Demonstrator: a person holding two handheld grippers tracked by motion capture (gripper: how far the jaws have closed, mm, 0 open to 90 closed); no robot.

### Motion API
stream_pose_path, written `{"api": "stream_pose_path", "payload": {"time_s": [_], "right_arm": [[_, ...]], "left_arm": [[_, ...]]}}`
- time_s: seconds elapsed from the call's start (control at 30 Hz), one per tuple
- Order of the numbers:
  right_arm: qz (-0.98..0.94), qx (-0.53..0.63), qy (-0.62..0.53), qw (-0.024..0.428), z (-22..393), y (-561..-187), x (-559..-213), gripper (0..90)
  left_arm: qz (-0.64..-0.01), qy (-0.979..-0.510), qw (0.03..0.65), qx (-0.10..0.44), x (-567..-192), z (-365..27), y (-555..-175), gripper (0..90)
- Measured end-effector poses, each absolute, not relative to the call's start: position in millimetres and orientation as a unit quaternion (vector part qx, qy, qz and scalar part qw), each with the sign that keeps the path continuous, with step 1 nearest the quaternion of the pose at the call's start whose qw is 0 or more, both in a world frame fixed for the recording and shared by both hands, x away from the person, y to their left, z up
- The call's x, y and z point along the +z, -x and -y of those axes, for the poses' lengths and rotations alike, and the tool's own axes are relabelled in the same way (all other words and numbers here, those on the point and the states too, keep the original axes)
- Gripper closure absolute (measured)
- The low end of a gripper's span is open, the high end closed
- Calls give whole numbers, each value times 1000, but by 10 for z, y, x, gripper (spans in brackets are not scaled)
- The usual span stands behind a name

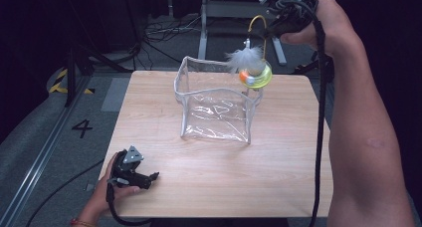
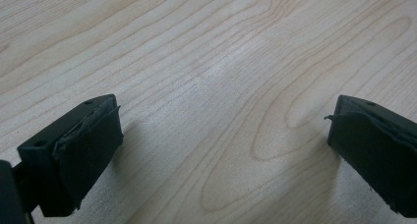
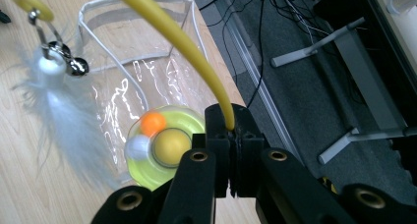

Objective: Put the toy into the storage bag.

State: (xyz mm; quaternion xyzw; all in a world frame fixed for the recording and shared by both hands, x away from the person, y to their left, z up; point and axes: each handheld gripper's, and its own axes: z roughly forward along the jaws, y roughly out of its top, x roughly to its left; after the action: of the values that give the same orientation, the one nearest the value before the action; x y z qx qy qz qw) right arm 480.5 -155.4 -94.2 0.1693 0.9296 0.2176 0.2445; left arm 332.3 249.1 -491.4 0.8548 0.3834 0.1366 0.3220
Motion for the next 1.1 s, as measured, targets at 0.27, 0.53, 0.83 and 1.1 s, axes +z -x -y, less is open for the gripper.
{"api": "stream_pose_path", "payload": {"time_s": [0.27,0.53,0.83,1.1], "right_arm": [[-934,208,-166,237,1416,-4889,-1041,884],[-939,206,-160,225,1317,-4965,-1207,884],[-933,215,-168,233,1320,-5013,-1271,884],[-929,218,-179,239,1349,-5073,-1322,884]], "left_arm": [[-384,-855,322,135,-4914,-2490,-3322,3],[-385,-854,323,135,-4915,-2489,-3321,3],[-385,-854,323,135,-4915,-2489,-3321,3],[-385,-854,323,135,-4915,-2489,-3322,3]]}}
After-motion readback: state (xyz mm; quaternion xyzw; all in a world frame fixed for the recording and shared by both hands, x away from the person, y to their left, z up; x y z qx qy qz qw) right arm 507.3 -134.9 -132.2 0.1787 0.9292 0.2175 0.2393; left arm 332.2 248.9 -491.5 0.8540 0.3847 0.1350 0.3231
